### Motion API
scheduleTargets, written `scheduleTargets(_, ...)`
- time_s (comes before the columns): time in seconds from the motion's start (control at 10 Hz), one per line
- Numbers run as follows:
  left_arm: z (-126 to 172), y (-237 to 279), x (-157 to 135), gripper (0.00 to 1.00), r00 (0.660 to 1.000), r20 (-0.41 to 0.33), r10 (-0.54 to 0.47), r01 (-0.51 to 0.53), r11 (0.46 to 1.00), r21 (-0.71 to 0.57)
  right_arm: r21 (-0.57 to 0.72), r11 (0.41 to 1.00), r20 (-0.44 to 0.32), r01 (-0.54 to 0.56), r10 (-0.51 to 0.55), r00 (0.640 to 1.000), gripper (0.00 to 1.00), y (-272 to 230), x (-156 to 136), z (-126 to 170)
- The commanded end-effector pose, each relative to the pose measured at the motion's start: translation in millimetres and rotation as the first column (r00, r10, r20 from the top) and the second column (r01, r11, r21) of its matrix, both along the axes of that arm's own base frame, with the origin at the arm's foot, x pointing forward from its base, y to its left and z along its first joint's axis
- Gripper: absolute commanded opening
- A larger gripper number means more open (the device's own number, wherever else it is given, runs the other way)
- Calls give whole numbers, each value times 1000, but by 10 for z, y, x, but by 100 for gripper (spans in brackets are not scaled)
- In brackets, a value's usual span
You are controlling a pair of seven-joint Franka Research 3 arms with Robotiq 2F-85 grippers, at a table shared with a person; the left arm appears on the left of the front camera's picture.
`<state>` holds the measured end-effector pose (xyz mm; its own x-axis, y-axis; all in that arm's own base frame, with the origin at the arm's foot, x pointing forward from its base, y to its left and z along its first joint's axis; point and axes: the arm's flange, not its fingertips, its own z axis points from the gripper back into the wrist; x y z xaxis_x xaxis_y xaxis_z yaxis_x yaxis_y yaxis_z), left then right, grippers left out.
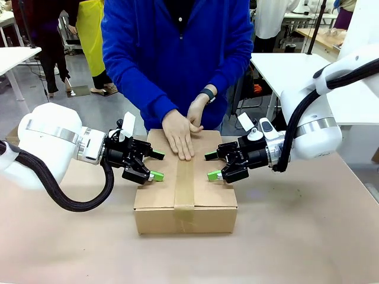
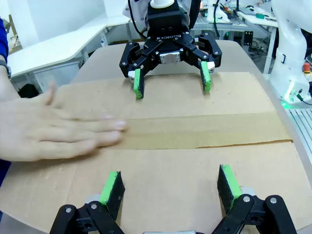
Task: Pack the gift set into the box.
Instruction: Press and hold the closed box until the human finishes sealing it.
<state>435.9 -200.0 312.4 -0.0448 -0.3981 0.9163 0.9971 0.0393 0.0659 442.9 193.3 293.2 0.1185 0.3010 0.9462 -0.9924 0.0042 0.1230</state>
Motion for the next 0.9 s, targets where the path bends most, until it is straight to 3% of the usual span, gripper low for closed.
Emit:
scheduleTargets(0.0,-23,11,-16,100,1000,14,-4,4,1000,-2,-2,1000,1,-1,1,1000,100,11,-3,-2)
scheduleTargets(0.8,-23,11,-16,100,1000,14,-4,4,1000,-2,-2,1000,1,-1,1,1000,100,11,-3,-2)
